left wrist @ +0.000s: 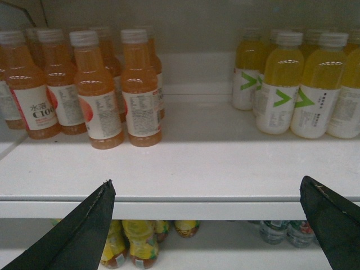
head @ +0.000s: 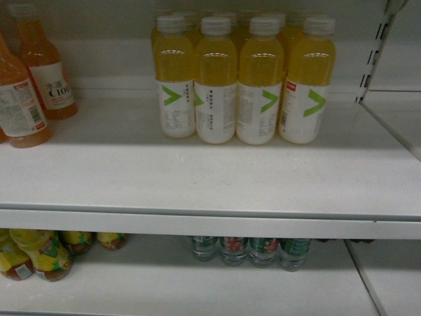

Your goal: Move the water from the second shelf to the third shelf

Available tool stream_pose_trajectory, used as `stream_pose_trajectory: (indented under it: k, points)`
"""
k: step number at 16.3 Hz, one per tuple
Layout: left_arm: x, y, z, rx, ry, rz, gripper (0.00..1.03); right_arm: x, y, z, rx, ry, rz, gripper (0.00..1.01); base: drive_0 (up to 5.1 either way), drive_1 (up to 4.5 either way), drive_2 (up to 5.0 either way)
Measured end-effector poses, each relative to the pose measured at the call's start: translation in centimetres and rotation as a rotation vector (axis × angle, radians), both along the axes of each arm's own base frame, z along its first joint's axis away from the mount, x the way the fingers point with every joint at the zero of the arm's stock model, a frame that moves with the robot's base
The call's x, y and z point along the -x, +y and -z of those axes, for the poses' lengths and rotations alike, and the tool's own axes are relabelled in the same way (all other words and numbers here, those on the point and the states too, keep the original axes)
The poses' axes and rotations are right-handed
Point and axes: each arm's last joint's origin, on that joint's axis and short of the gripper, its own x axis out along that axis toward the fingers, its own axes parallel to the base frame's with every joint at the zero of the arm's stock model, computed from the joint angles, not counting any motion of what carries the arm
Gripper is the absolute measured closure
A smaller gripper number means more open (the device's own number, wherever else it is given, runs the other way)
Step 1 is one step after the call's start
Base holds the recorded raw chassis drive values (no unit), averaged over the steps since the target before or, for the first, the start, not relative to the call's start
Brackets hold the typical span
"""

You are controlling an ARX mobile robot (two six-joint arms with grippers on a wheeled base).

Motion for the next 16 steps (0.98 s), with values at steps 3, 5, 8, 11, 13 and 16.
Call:
stream_pose_trajectory:
  k: [3,5,8,11,13,16]
  points:
    - [0.0,0.0,0.01,0.0,0.001,0.0,0.05,0.0,0.0,0.02,0.001,0.002,-0.002,0.62,-3.2,1.71,1.7]
    - [0.0,0.0,0.0,0.0,0.0,0.0,0.05,0.0,0.01,0.0,0.0,0.0,-0.004,0.62,-4.8,2.57,2.6]
    - [0.0,0.0,0.0,0.0,0.0,0.0,0.05,0.01,0.01,0.04,0.001,0.004,-0.004,0.62,-4.8,2.57,2.6]
    - [0.0,0.0,-0.02,0.0,-0.002,-0.001,0.05,0.01,0.01,0.0,0.0,0.0,-0.004,0.62,-4.8,2.57,2.6]
    - [0.0,0.0,0.01,0.0,0.001,0.0,0.05,0.0,0.01,0.0,0.0,0.0,-0.004,0.62,-4.8,2.57,2.6]
    - [0.0,0.0,0.0,0.0,0.0,-0.001,0.05,0.0,0.01,0.01,0.0,0.001,-0.004,0.62,-4.8,2.57,2.6]
